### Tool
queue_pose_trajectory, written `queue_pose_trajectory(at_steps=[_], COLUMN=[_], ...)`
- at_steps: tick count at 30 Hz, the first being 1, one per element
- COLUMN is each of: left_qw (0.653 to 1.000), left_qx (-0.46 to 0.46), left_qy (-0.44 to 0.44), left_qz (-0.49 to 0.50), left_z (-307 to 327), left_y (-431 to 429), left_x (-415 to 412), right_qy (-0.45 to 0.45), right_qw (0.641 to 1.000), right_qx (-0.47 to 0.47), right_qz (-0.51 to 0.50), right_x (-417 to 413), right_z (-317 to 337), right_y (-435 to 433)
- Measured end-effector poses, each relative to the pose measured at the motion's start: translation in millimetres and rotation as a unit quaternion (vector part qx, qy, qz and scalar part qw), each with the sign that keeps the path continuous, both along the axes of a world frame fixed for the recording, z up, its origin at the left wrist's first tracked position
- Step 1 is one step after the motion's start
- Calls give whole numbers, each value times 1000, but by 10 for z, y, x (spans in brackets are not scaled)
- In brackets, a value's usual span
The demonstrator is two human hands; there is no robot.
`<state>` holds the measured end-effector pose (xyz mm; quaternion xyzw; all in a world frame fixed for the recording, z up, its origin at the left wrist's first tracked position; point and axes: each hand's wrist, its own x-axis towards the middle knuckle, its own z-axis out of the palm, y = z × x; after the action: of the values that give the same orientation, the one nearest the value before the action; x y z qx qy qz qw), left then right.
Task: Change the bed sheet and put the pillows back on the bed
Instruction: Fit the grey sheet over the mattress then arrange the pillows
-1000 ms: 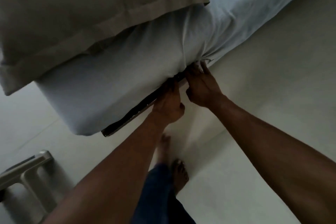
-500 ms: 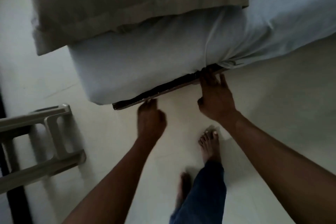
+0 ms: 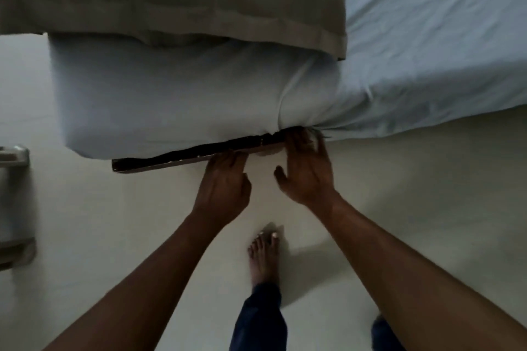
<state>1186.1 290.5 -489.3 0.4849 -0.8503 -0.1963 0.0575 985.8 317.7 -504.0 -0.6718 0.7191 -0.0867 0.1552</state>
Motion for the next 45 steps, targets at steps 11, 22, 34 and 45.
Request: queue_pose_trajectory(at_steps=[11,22,34,45], left_qw=[1000,998,996,996], left_qx=[21,65,86,83], left_qy=[15,7,18,6], left_qz=[16,23,9,-27], left_z=[121,-22,-350,-116], left_y=[-59,16,-141,-167], left_x=[-1005,-1356,-1631,-1222], right_qy=[25,91,48,113], right_qw=[999,981,997,980], right_qx=[14,113,-5,89], right_qz=[21,-128,55,-139], right_x=[-728,-1152,-1224,-1147], right_z=[85,-166,59,-202], right_y=[82,-132,-32,-200])
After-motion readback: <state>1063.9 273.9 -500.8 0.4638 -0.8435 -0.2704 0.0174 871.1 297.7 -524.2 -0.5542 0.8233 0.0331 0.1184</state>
